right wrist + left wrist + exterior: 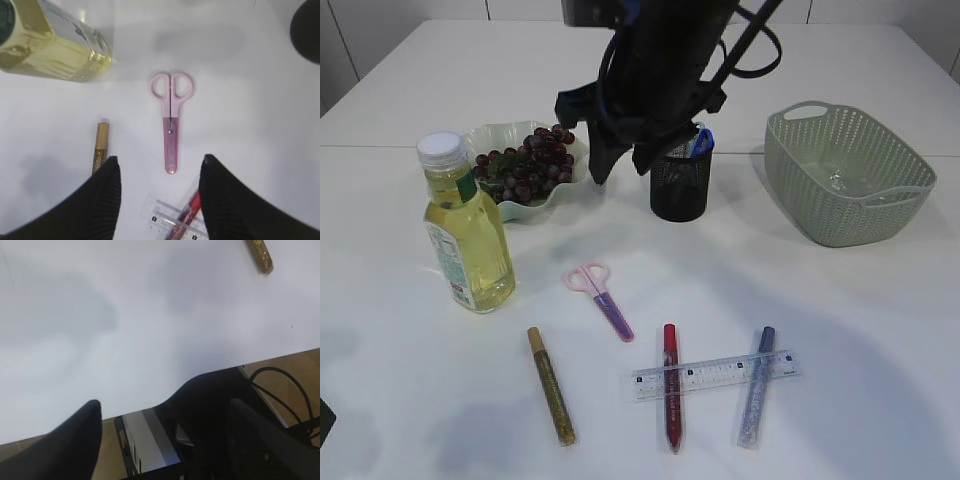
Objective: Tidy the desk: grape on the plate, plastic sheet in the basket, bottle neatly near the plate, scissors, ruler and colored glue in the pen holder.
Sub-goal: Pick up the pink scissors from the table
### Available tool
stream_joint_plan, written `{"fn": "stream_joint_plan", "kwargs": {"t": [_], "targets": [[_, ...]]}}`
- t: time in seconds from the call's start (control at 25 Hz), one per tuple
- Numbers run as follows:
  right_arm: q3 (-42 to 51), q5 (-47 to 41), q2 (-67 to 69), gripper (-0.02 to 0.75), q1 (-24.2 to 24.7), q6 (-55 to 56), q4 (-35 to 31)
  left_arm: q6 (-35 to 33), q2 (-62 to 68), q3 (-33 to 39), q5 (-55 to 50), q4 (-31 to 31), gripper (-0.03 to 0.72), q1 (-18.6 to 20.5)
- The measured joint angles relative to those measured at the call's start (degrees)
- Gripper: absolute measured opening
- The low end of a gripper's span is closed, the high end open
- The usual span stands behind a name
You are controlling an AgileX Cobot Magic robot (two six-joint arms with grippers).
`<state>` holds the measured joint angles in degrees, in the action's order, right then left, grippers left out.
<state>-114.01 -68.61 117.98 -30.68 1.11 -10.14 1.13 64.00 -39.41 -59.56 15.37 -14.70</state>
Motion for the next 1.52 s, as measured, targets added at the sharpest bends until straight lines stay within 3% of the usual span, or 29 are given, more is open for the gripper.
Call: {"fn": "stream_joint_plan", "kwargs": {"t": [0.56, 1.16, 1.52], "targets": [[-8.17, -2.2, 11.21, 0.405, -1.47, 4.42, 3.74, 0.0, 0.0, 0.0, 1.58, -2.82, 0.56, 0.0], [-8.47, -2.2, 18.65, 0.405, -4.09, 4.79, 4.43, 0.0, 0.0, 0.0, 1.66, -3.09, 0.56, 0.0], [-8.47, -2.2, 21.0, 0.405, -6.28, 5.6, 8.7, 0.0, 0.0, 0.0, 1.66, -3.23, 0.56, 0.0]]}}
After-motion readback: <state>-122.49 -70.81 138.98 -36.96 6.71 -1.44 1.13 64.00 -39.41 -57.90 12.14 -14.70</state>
